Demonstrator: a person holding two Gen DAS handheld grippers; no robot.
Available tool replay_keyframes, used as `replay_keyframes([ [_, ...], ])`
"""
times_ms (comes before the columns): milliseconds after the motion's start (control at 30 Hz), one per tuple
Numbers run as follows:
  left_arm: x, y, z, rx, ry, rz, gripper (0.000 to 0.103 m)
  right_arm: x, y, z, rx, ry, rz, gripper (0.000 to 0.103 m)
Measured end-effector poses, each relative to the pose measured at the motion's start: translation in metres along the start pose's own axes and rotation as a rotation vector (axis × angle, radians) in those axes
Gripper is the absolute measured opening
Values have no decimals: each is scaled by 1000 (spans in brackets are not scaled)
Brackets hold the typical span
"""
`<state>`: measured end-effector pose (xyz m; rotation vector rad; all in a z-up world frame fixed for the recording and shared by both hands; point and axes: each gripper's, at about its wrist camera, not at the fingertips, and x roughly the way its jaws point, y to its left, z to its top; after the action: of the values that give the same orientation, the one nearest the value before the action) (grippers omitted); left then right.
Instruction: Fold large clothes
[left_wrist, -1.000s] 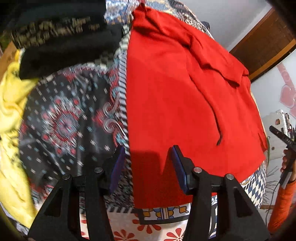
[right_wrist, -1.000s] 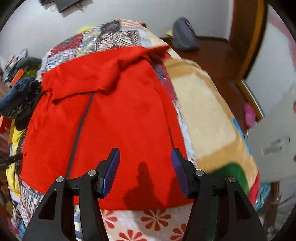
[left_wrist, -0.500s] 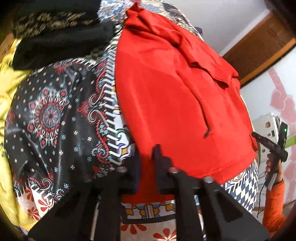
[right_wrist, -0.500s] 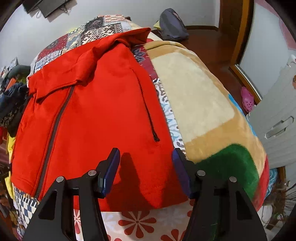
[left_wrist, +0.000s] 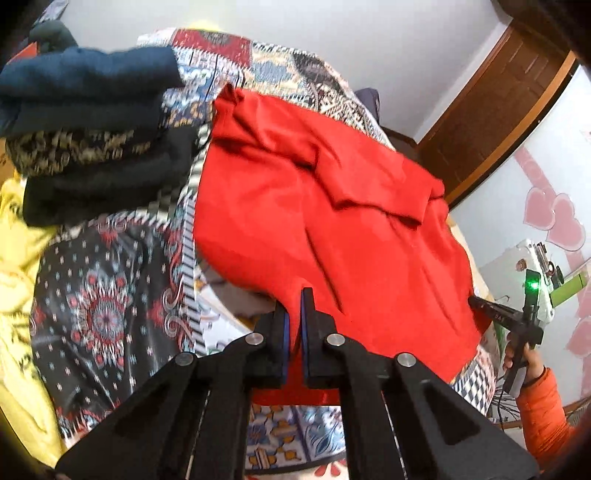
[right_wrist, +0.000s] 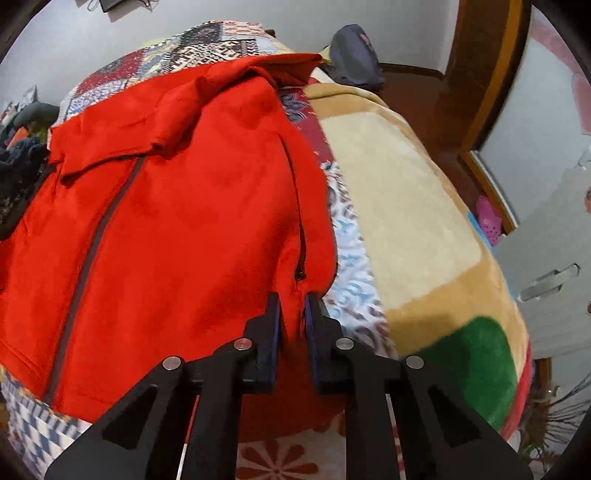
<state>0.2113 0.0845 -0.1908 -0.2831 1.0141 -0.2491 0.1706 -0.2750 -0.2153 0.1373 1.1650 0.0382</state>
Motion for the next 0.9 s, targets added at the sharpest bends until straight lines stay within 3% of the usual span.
replay_keyframes([
  [267, -13, -15, 55, 34, -90, -17, 4, -40, 10, 54, -12, -108, 112, 9],
  [467, -4, -20, 120, 34, -141, 27, 3, -53, 24, 124, -29, -222, 93, 9],
  [733, 53, -3, 219, -18, -172, 152, 3, -14, 35, 230, 11, -276, 51, 9],
  [900, 123, 24, 254, -57, -74, 187, 4, 41, 39, 265, 65, -236, 43, 12],
])
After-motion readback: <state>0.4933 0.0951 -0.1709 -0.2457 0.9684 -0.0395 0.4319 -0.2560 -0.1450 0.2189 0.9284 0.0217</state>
